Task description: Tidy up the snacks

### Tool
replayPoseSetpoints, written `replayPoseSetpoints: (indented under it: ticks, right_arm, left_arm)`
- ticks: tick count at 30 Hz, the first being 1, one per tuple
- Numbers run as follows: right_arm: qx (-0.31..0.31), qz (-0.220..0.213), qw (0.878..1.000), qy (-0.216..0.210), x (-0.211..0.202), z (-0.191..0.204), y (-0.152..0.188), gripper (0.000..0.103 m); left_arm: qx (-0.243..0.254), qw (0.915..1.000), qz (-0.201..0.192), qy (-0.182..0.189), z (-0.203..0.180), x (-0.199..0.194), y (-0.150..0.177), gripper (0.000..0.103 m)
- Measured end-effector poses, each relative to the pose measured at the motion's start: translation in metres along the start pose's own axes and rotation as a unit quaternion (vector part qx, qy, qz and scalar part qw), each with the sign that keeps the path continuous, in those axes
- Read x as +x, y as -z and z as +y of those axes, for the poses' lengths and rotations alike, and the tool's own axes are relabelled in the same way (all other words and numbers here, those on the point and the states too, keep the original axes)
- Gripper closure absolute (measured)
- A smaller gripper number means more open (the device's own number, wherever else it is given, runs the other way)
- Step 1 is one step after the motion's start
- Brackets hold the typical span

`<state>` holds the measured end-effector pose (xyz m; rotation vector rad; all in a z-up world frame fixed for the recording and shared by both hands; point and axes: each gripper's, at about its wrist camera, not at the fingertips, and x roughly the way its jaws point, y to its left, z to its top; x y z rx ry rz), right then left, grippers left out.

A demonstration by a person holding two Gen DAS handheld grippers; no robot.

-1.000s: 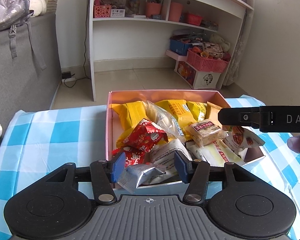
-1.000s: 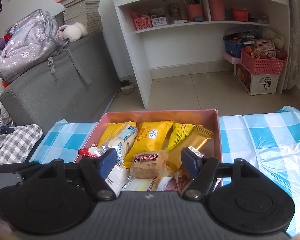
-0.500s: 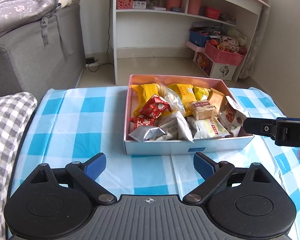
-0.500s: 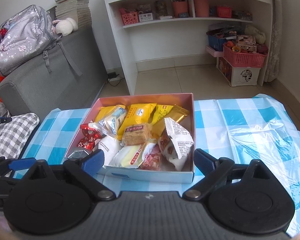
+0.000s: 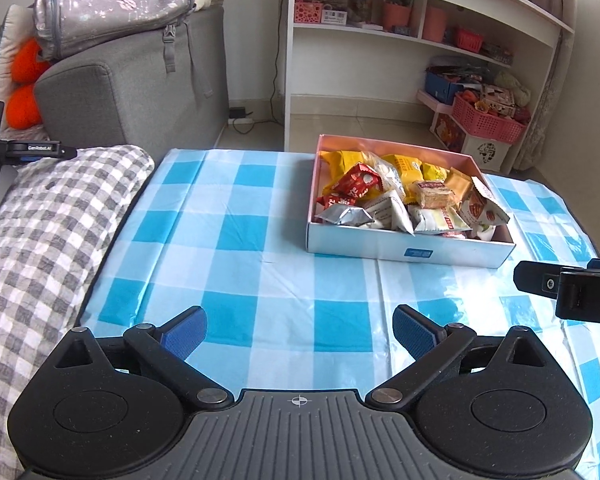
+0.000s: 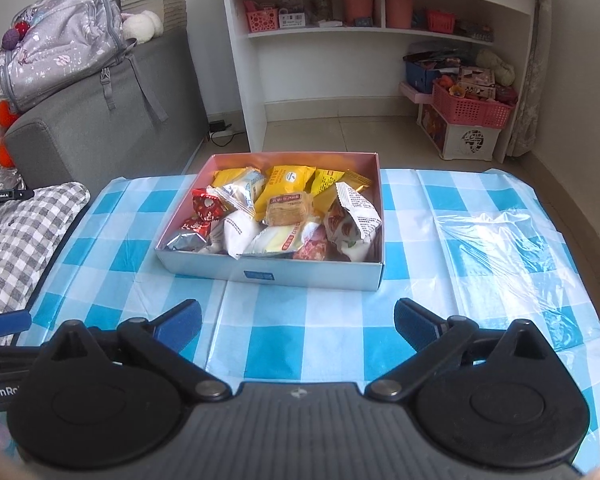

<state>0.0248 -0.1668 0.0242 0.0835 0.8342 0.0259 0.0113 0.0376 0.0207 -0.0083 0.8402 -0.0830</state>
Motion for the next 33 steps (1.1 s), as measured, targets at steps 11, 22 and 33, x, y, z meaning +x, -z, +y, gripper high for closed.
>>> replayPoseSetpoints:
  ticks: [11, 22, 33]
  right_arm:
    - [0.009, 0.012, 1.0, -0.001, -0.004, 0.006, 0.012, 0.0]
    - [-0.009, 0.017, 1.0, -0.001, -0.004, 0.015, 0.016, 0.0]
    - [-0.016, 0.023, 1.0, 0.0, -0.003, 0.018, 0.016, 0.0]
  left_arm:
    - [0.007, 0.9997, -0.007, -0.022, 0.001, -0.012, 0.006, 0.003]
    - [0.006, 0.9998, -0.002, -0.017, 0.001, -0.011, 0.006, 0.003]
    - [0.011, 0.9998, 0.002, -0.015, -0.002, -0.011, 0.006, 0.003]
